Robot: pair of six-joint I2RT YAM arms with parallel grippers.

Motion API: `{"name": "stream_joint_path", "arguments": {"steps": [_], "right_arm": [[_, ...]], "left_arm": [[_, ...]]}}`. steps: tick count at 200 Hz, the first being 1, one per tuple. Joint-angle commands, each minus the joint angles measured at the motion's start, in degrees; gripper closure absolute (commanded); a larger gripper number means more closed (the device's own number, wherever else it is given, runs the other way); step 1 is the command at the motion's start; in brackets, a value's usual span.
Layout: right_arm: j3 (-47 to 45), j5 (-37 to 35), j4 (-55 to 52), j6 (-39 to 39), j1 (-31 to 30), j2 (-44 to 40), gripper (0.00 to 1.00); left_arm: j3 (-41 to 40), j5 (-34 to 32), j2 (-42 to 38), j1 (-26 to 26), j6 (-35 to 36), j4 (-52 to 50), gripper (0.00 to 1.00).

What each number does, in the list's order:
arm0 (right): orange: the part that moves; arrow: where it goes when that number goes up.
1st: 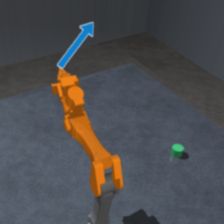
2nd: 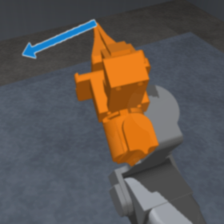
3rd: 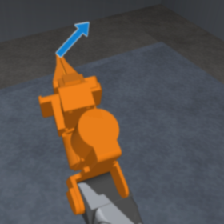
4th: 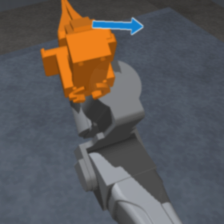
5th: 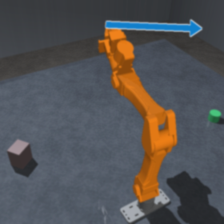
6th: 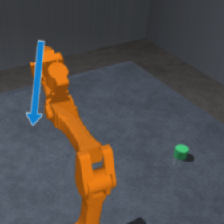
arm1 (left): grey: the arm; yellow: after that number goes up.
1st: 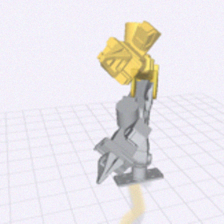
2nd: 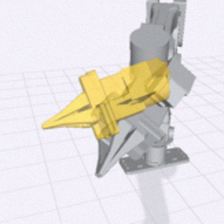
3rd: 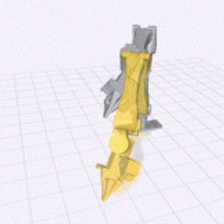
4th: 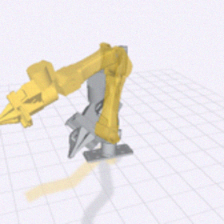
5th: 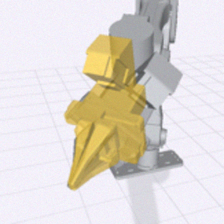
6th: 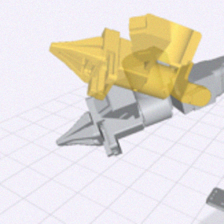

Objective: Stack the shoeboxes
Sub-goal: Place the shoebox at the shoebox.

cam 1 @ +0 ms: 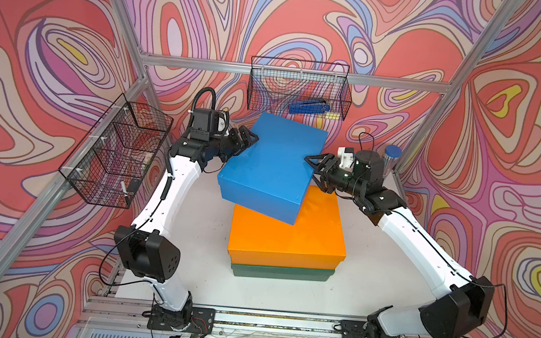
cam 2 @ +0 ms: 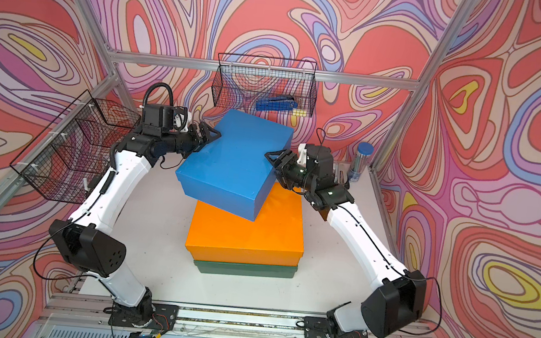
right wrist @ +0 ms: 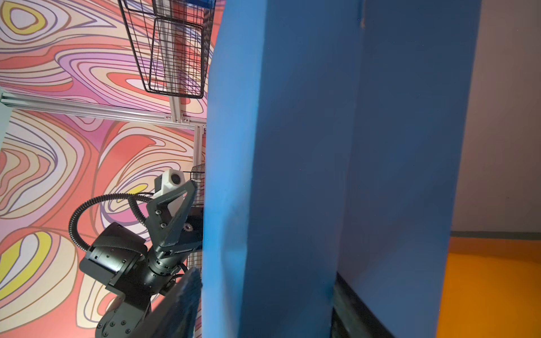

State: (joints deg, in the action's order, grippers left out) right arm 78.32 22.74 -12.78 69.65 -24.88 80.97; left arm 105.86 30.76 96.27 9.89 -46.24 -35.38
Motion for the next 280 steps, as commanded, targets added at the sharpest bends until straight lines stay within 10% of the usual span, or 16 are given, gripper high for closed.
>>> {"name": "stream_joint_path", "arguments": {"steps": [1,280], "right_arm": [[-1.2,6.4,1.5,-0.4,-5.4,-2.9,0.33],[1.1,-13.7,-12.3,-1.6,-19.0,-11.5,0.33]], "left_arm": [[1.1,8.8,-1.3,5.0,1.0,-1.4,0.15],[8.2,11.1,2.5,5.7,9.8,-10.5,0.11]]}}
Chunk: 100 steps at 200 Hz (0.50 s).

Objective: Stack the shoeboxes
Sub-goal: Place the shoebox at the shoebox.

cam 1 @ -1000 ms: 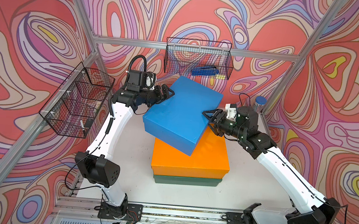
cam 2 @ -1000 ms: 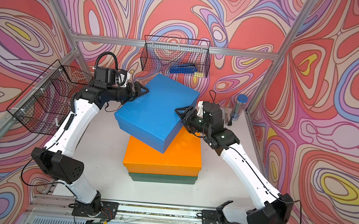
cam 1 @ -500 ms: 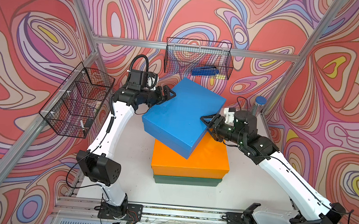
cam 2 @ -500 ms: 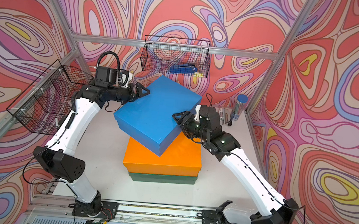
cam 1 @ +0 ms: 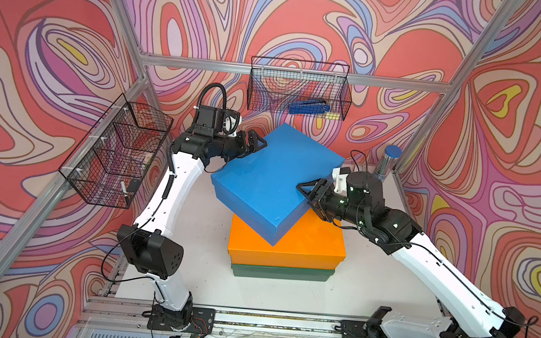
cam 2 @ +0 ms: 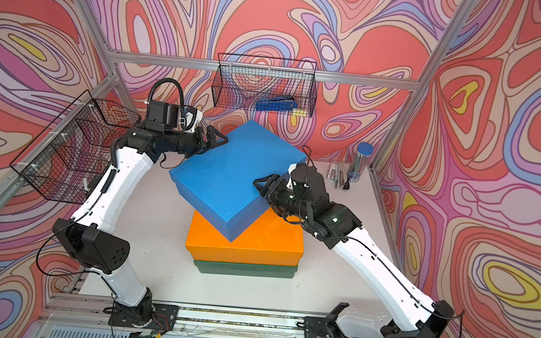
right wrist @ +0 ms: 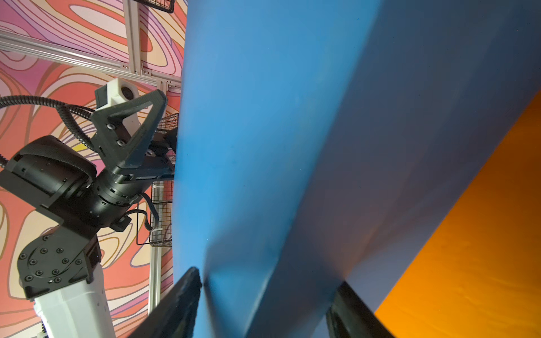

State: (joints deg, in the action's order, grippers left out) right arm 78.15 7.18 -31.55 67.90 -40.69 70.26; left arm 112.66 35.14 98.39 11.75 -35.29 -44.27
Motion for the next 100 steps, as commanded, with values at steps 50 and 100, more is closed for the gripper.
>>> {"name": "stream_joint_path", "arguments": {"steps": [50,100], "right_arm": [[0.8,-3.7,0.8,-3.5,-3.3,-3.7,0.16],[3.3,-5.5,-5.6,-9.2,-3.2,-3.4,0.02]], "left_arm": [[4.4,1.2,0.0,3.7,3.7,-5.8,0.04],[6.2,-4.1,-1.8,3.1,7.2,-8.6,0.0]]}}
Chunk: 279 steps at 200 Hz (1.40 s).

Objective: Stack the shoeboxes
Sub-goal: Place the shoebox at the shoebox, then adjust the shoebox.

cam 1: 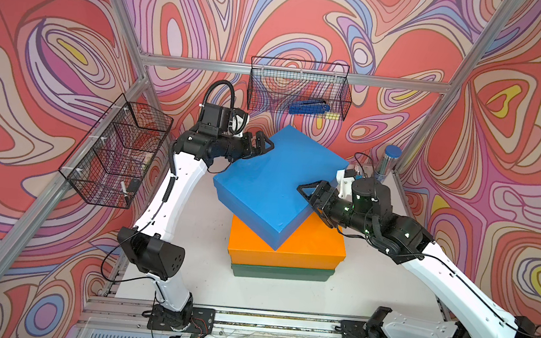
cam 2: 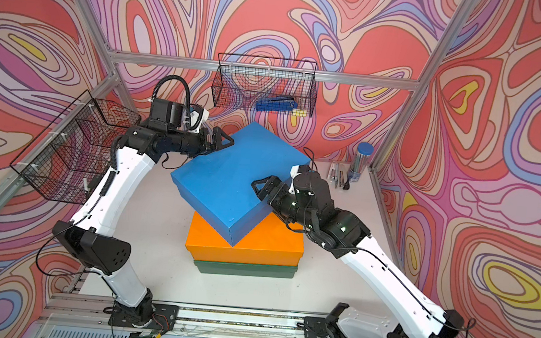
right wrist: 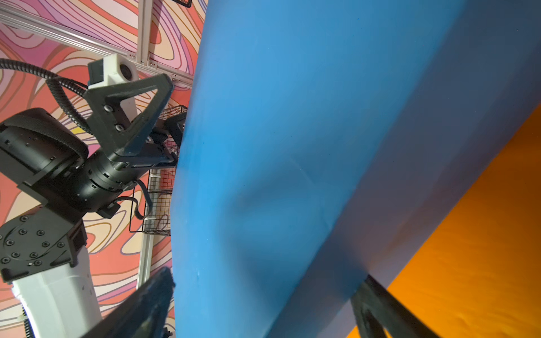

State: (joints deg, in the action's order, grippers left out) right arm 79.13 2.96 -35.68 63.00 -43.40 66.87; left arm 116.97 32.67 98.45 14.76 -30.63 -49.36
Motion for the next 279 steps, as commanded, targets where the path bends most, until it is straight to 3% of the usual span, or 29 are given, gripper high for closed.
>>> {"name": "stream_joint_path", "arguments": {"steps": [1,119,172,231,279], "right_arm": [[2.3,-1.4,-1.6,-4.4,-0.5,0.0,0.02],[6.0,-6.4,-15.3,-13.4,1.5,-2.9,0.02],[12.1,4.5,-18.1,-24.4,16.7,1.9,0.02],[23.4,10.5,-19.6,-38.3,29.9,12.8,0.02],[29.3,18.9,-15.6,-48.4,36.5,21.7,0.02]], "left_arm": [[1.9,-1.7,-1.9,0.0,2.6,-3.5,0.0],[-3.7,-6.1,-9.2,-7.7,6.9,-7.2,0.0],[-10.0,-7.6,-16.2,-12.8,8.9,-9.6,0.0],[-17.3,-15.8,-25.7,-13.3,10.0,-13.8,0.0],[-25.8,-13.4,-33.9,-13.3,6.6,-14.3,0.0]]}}
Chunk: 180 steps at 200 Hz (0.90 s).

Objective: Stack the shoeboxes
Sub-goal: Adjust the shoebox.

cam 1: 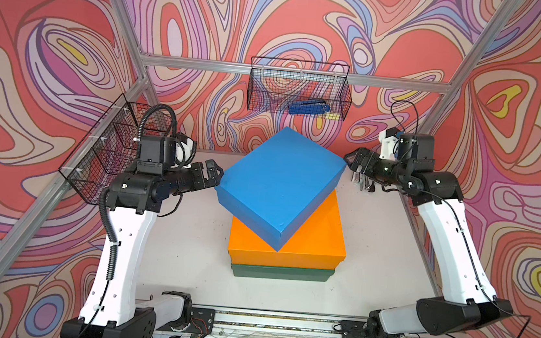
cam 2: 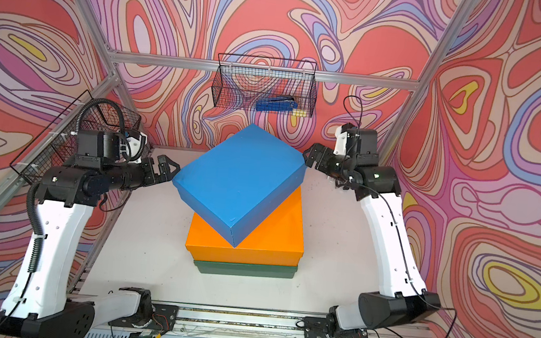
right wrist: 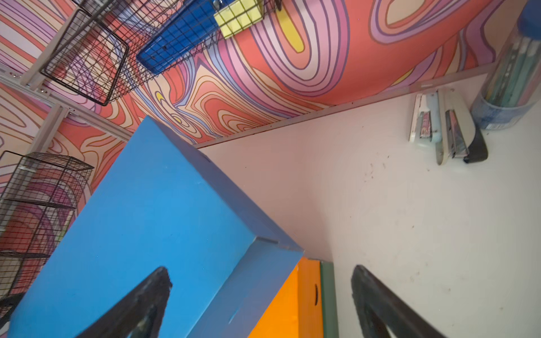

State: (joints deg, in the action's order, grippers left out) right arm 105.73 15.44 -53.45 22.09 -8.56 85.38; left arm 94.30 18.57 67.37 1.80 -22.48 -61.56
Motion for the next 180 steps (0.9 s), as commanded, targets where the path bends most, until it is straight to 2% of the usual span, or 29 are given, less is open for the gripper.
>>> {"name": "stream_joint_path", "arguments": {"steps": [1,29,87,137,180], "right_arm": [[2.8,6.6,2.2,-7.6,1.7,3.4,0.02],[7.5,15.1,2.1,-13.0,3.1,9.2,0.02],[12.8,26.4,0.5,-17.0,3.7,15.8,0.02],[10.5,31.1,3.5,-14.0,3.7,17.8,0.02],[10.3,32.9,3.0,-13.8,3.7,18.7,0.03]], "left_arm": [[-3.2,0.8,-3.0,-0.3,-1.7,-2.1,0.0],[-6.8,5.0,-5.4,-0.3,-5.1,-1.1,0.0],[-9.3,10.4,-7.0,-0.2,-9.2,2.2,0.0],[-9.9,9.7,-8.9,-0.2,-10.6,2.6,0.0],[-10.4,13.1,-9.6,0.3,-14.2,6.1,0.0]]}}
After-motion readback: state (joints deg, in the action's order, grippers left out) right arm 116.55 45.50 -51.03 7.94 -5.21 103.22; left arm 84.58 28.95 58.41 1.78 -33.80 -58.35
